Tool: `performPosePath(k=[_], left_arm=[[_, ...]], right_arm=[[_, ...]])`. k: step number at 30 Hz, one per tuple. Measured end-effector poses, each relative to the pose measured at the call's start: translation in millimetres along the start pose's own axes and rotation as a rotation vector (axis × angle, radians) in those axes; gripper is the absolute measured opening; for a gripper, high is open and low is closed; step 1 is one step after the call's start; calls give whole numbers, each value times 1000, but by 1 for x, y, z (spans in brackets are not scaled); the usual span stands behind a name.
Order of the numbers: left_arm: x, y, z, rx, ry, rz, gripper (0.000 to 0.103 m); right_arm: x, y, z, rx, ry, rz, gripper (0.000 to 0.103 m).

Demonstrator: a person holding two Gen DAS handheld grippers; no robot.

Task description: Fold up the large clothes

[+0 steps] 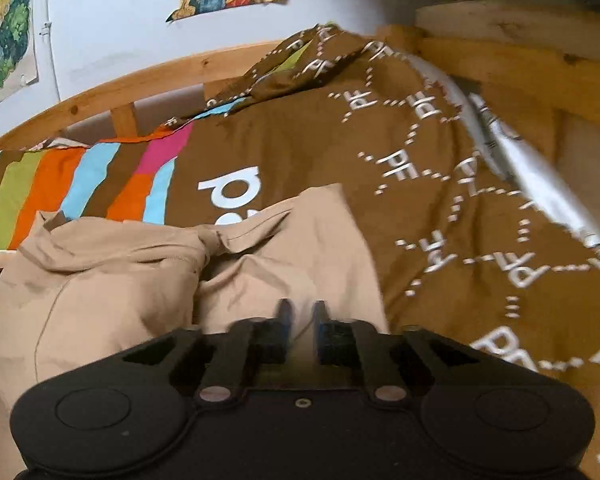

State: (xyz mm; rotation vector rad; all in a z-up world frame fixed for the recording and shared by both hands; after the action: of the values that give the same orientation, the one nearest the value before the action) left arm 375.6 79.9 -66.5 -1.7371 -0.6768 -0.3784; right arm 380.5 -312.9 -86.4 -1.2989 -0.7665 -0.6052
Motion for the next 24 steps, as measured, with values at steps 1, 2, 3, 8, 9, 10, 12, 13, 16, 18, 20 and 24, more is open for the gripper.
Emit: performPosePath(k=[1,2,3,8,9,10,12,13,16,18,20,24], left_arm=[[0,-5,-2,7,11,-7,4],[0,-12,-5,4,17,-26,7],[-2,-19,-9,-10,21,-43,13],[-14,-52,-39,-98,76,-145,31],[-18,-53,-48,-111,111,-141,32],[-23,-51,-57,-120,150,-120,32],[-36,-40,-73,-92,240,-59,32],[-44,-31,-79,-44,292,-25,32],[-62,-1,-83,34,361,60,30],[-66,13,-78,21,323,79,29],[-65,19,-76,7,292,74,29],[-64,7,-71,-31,248,77,34]], right_arm=[[4,-8,2,-11,-16,-24,30],[8,-19,5,-13,-45,-62,30],[13,-29,11,-9,-75,-100,30],[17,-53,63,125,-207,-163,31],[12,-51,74,154,-243,-155,31],[7,-47,83,162,-275,-143,32],[-7,-31,93,132,-341,-96,33],[-15,-22,93,107,-363,-63,34],[-37,10,92,54,-405,5,33],[-44,16,93,46,-414,-2,35],[-46,13,92,49,-407,-9,38],[-42,-18,87,94,-330,-39,59]])
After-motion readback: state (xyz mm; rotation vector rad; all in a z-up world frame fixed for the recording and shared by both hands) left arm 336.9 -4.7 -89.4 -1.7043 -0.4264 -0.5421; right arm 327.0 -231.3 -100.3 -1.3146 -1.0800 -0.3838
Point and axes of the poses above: each gripper's, at about its wrist camera, not at the fingertips, and y roughly the way its jaws point, z to its left, x to its top, the point moved 7 cm from there along y, roughly the way its jaws point, and after that the axes turned 1 degree about z, right-handed, at the moved point
